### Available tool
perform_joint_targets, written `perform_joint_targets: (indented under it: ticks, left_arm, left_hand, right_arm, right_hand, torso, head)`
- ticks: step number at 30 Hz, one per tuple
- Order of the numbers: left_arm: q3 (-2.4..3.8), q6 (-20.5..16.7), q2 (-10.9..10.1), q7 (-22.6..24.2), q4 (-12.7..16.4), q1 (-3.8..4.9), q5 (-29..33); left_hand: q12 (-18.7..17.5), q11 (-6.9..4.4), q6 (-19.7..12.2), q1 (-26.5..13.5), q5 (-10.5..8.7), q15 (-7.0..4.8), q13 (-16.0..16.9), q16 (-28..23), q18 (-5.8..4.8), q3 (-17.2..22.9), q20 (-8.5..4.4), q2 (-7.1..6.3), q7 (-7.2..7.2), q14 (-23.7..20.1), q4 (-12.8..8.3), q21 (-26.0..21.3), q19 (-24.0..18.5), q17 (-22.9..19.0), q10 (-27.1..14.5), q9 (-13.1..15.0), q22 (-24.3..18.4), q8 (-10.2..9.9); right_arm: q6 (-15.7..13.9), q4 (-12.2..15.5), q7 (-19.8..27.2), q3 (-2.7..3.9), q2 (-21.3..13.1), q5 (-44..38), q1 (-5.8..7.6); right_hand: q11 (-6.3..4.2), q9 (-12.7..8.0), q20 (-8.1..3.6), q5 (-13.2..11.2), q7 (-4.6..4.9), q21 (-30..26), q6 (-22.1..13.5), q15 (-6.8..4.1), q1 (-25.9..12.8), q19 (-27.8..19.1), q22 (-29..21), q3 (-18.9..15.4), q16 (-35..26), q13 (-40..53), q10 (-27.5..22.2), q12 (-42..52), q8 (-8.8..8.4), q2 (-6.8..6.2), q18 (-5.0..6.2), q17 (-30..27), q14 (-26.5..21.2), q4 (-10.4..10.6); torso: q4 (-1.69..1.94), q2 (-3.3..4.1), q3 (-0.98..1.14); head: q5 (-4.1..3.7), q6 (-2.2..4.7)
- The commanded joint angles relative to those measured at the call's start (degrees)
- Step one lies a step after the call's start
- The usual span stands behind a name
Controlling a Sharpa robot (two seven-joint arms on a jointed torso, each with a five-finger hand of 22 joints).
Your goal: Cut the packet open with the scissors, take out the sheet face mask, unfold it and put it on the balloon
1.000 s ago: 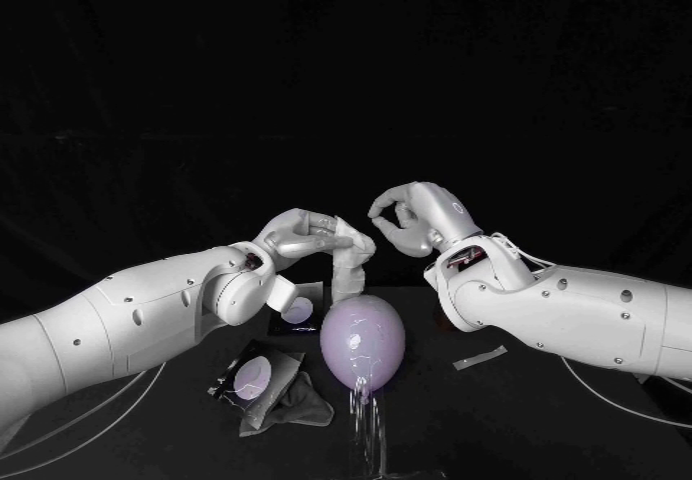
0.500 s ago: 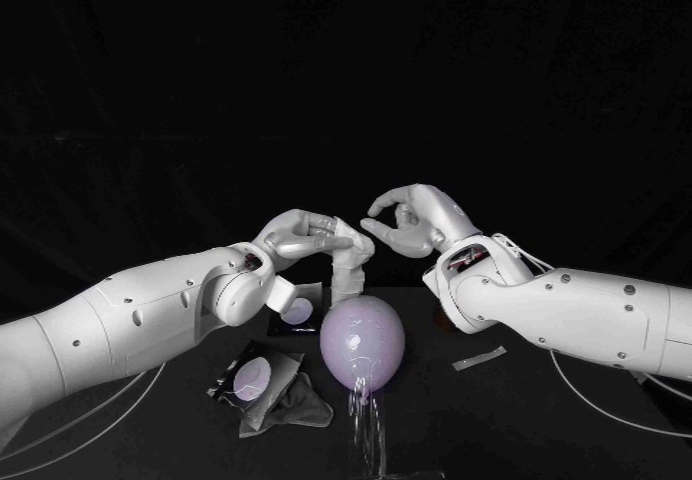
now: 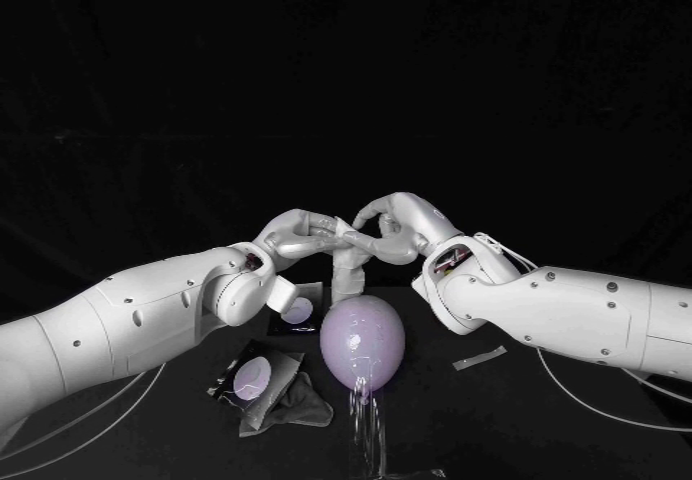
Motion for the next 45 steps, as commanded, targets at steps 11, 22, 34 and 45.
perform_joint_targets:
  ticks: [11,22,34,45]
  left_arm:
    - [0.09,0.0,0.1,0.8,0.5,0.10,-0.7]
    - [0.08,0.0,0.1,0.7,0.6,0.11,-0.9]
    - [0.07,-0.1,0.0,0.6,0.4,0.11,-0.9]
    - [0.07,-0.1,-0.1,0.5,0.4,0.11,-0.9]
  left_hand:
    - [0.1,-0.74,0.4,0.0,0.23,-0.38,0.0,0.4,0.73,0.2,-0.08,0.71,-0.21,-0.1,-0.2,0.3,-0.5,0.1,0.8,0.0,0.1,-0.3]
    - [0.1,-0.74,0.4,0.0,0.23,-0.38,0.0,0.4,0.73,0.2,-0.08,0.71,-0.21,-0.1,-0.2,0.3,-0.5,0.1,0.8,0.0,0.1,-0.3]
    - [0.1,-0.74,0.4,0.0,0.23,-0.38,0.0,0.4,0.73,0.2,-0.08,0.71,-0.21,-0.1,-0.2,0.3,-0.5,0.1,0.8,0.0,0.1,-0.3]
    - [0.1,-0.76,0.4,0.0,0.23,-0.40,0.0,0.4,0.75,0.3,-0.08,0.69,-0.24,-0.1,-0.3,0.4,-0.5,0.2,0.9,0.0,0.2,-0.3]
  right_arm:
    - [1.4,-0.6,-0.1,0.03,1.0,-0.2,0.04]
    - [-0.9,-0.7,1.7,0.03,1.0,1.1,0.03]
    - [-1.9,-0.8,2.5,0.03,0.5,2.1,0.02]
    - [-3.4,-1.2,2.8,0.04,0.2,2.7,0.02]
  right_hand:
    - [-1.04,-0.1,-0.03,-0.1,-1.24,0.8,3.3,-0.55,5.1,4.0,13.9,0.3,0.3,6.2,0.5,1.3,1.22,3.15,0.14,15.1,6.1,-0.4]
    - [-2.45,0.4,-1.36,-0.1,-2.68,2.7,4.6,-1.93,12.4,5.1,14.5,5.4,0.3,8.0,2.4,4.6,3.06,8.22,-0.34,15.1,6.1,-4.4]
    - [-2.32,0.6,-1.46,-0.1,-2.50,2.5,4.4,-1.89,12.3,5.0,14.4,6.3,0.3,7.8,2.3,4.1,3.42,8.54,-0.30,15.1,6.1,-4.6]
    - [-2.27,0.9,-1.45,-0.1,-2.43,3.1,4.3,-1.82,12.5,5.4,14.6,7.9,0.3,8.4,2.8,5.2,4.13,9.29,-0.46,15.1,6.1,-5.3]
  torso:
    - [-0.06,-0.01,0.05]
    - [-0.09,-0.03,0.05]
    - [-0.08,-0.03,0.04]
    - [-0.07,-0.02,0.04]
  head:
    - [0.01,-0.11]
    - [-0.03,-0.15]
    - [-0.02,-0.15]
    - [-0.15,-0.10]
